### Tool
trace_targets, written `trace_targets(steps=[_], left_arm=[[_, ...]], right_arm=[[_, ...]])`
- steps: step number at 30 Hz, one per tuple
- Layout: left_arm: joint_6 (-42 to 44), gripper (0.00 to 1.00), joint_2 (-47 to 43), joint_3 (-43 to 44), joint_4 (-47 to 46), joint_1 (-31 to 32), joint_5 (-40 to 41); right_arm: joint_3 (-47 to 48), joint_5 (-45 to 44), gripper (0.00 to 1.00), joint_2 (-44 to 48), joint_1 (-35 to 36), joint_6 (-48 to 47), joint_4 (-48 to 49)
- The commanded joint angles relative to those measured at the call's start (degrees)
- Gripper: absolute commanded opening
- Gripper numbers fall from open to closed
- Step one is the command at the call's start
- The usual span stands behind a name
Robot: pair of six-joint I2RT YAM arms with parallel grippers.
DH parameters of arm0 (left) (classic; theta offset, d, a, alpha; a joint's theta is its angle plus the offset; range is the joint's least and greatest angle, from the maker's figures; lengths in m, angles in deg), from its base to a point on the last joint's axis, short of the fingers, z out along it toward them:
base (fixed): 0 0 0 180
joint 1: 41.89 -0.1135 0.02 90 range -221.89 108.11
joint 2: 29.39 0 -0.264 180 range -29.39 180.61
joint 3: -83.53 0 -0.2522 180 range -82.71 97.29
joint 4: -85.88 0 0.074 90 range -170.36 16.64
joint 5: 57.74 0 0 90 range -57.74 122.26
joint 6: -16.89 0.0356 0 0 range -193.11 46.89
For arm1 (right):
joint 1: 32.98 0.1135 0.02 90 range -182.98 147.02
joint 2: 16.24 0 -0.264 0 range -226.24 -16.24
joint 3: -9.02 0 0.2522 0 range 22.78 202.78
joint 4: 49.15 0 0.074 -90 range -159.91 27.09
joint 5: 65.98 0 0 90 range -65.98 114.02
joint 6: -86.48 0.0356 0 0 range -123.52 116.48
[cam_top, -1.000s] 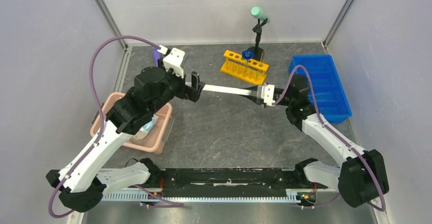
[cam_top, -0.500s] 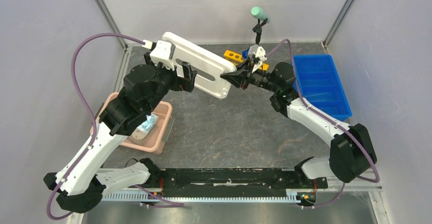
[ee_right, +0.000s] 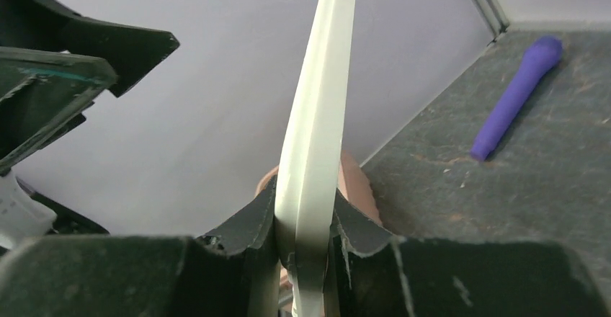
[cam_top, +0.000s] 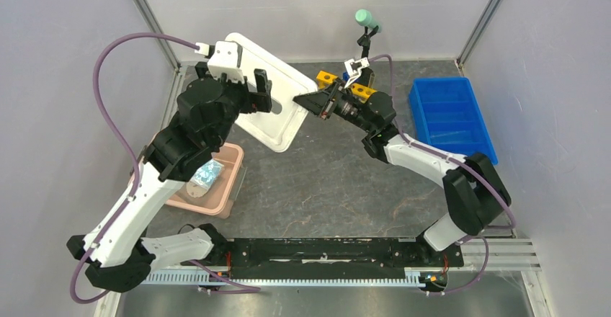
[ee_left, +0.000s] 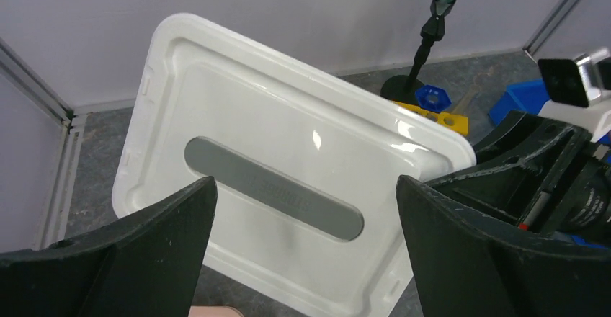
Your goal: Organize the chemistry lab equipment
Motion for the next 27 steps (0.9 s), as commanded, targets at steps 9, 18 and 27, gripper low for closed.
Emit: trace_targets(steps=[9,18,27], left_arm=[[-5.57,1.0,6.8,9.01,6.38,-9.38,0.51],[-12.78,1.0,7.03,9.6,11.63,-21.64,-6.42],[-15.85,1.0,2.52,0.41,10.54,-23.36,-4.45]], right_arm=[[10.77,-5.18,0.0,-11.08,10.09,23.87,11.02],[16.01,-9.71,0.0,-20.57,18.05,31.47,12.92],[23.01,-11.02,0.0,-30.28,23.45,37.42,11.6]])
